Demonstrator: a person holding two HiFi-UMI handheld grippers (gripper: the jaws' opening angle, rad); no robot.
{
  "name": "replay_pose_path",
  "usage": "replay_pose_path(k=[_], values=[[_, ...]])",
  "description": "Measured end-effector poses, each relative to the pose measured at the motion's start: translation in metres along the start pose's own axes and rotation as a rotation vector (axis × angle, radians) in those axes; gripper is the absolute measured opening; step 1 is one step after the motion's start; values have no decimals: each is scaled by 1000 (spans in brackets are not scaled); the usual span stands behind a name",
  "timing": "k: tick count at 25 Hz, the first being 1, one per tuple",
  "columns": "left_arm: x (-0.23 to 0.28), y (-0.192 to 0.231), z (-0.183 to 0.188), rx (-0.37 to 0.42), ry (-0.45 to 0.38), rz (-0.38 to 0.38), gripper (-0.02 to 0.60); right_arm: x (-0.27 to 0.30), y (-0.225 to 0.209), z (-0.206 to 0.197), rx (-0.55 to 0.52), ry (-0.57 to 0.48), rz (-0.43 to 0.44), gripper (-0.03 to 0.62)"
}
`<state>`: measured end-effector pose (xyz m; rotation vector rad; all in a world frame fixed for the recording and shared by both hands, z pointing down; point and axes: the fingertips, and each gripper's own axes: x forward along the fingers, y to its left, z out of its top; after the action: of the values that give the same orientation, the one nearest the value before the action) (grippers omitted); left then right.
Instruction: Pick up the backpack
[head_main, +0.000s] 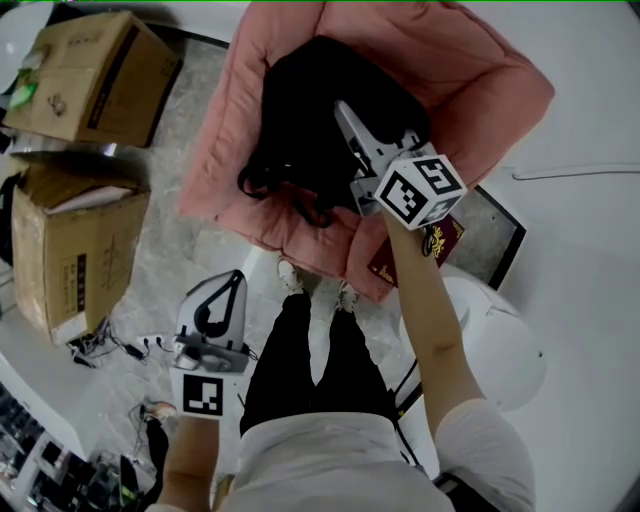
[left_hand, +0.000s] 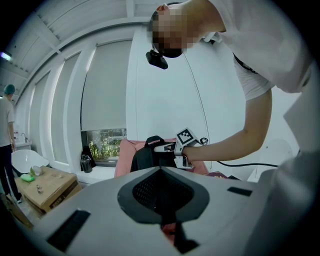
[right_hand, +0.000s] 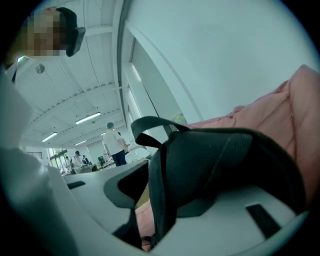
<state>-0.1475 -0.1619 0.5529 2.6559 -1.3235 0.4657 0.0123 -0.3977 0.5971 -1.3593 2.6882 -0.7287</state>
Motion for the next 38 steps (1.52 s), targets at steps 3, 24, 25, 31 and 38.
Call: replay_pose_path(k=[3,24,25,31,38], values=[[0,1,-2,2,6,-2,15,1,7,5,2,-27,19,162],[-16,27,-1,-3,4,87,15,-12,-7,7,-168,37,-19,37],[-18,31,2,-5,-5,100,15,-12,-5,8,-183,40,-22,37],[-32,46,14,2,-53,152,15,-21,13,15,-233,27,-14,37],[-37,42,16,-11,-79,155,15,-29,40,18,-188,27,59,37]])
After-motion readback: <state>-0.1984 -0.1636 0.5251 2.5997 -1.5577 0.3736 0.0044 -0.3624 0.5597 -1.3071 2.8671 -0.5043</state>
